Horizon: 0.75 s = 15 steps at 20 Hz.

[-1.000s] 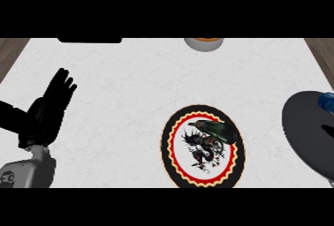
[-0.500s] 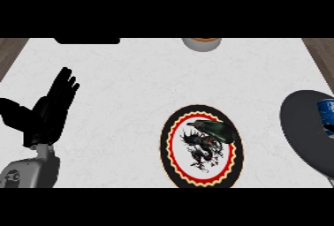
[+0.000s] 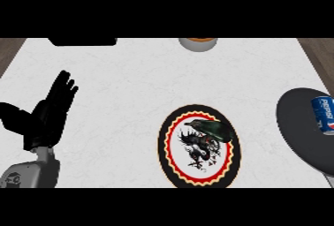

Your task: Pick the can from the plate and place it in the pan

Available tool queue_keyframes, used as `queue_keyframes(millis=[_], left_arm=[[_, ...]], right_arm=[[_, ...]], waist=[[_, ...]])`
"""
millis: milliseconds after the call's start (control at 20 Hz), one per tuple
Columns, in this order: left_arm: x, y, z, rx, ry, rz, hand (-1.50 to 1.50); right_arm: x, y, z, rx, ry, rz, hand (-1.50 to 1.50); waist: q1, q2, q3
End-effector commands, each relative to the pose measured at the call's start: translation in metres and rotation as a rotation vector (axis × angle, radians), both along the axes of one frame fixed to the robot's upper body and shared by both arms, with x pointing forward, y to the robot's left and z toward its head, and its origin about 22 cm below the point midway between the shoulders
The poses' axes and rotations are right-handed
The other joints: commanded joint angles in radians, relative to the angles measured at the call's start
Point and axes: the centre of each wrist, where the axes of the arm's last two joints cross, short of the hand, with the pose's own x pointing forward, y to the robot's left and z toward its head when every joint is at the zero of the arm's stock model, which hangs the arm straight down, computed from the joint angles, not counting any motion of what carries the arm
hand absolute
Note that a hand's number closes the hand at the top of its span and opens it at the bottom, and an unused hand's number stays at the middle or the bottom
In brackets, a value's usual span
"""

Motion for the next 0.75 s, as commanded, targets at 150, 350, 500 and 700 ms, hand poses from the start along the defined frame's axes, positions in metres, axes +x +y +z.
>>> queue_keyframes(millis=[150, 350, 500, 700], left_arm=[[0.001, 0.002, 0.000, 0.010, -0.008, 0.005, 0.00], [0.001, 0.013, 0.003, -0.005, -0.008, 0.001, 0.00], [0.002, 0.021, -0.006, -0.022, 0.003, 0.000, 0.00], [-0.009, 0.014, -0.005, 0.000, -0.007, -0.020, 0.00]], right_arm=[[-0.099, -0.045, 0.010, 0.164, -0.118, 0.119, -1.50], [-0.138, -0.054, 0.017, 0.126, -0.119, 0.130, -1.50], [-0.155, -0.047, -0.009, 0.113, -0.121, 0.089, -1.50], [-0.151, -0.056, 0.015, 0.110, -0.083, 0.111, -1.50]], waist=[[-0.003, 0.001, 0.000], [0.004, 0.002, 0.000], [0.010, 0.003, 0.002], [0.014, 0.002, 0.000]])
